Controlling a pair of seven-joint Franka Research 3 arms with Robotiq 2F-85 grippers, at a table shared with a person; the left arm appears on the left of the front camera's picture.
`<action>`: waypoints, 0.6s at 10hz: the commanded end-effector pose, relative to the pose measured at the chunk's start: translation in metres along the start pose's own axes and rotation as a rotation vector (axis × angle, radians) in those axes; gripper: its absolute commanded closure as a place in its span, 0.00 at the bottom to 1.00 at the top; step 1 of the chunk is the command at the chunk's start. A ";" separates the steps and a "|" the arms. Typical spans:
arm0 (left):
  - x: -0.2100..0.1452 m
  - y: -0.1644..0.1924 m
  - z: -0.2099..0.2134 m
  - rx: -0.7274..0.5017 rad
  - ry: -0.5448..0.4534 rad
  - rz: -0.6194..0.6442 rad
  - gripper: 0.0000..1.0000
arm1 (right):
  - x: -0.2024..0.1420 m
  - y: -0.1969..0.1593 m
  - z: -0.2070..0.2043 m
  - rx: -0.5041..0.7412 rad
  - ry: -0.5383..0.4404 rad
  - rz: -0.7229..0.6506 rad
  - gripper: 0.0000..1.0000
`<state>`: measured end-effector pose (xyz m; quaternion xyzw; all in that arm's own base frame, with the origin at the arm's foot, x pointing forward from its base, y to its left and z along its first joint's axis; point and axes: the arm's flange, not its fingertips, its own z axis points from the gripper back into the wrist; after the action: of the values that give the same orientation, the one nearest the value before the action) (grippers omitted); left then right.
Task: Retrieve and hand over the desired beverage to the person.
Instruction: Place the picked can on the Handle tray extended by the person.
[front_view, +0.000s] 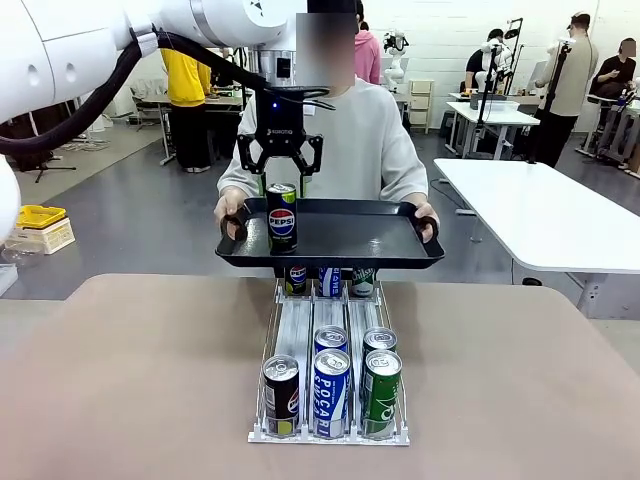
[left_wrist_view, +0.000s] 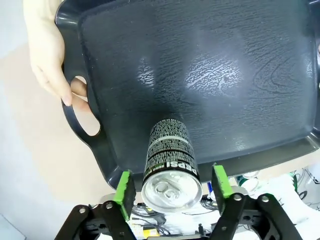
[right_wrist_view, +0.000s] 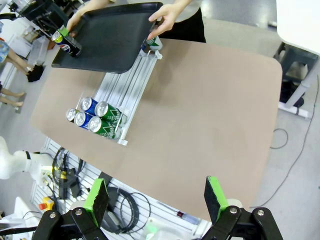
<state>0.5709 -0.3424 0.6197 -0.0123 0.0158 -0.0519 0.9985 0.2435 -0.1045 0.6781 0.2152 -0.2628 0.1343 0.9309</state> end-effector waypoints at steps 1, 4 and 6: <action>0.010 -0.003 0.009 0.015 -0.020 -0.031 0.00 | 0.000 -0.001 -0.002 0.010 0.001 0.003 0.00; 0.010 -0.002 0.009 0.019 -0.016 -0.035 0.00 | 0.000 -0.001 -0.002 0.010 0.001 0.003 0.00; 0.009 -0.002 0.011 0.020 -0.016 -0.039 0.00 | 0.000 -0.001 -0.002 0.010 0.001 0.003 0.00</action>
<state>0.5718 -0.3416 0.6203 -0.0095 0.0129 -0.0559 0.9983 0.2435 -0.1045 0.6781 0.2152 -0.2628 0.1343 0.9309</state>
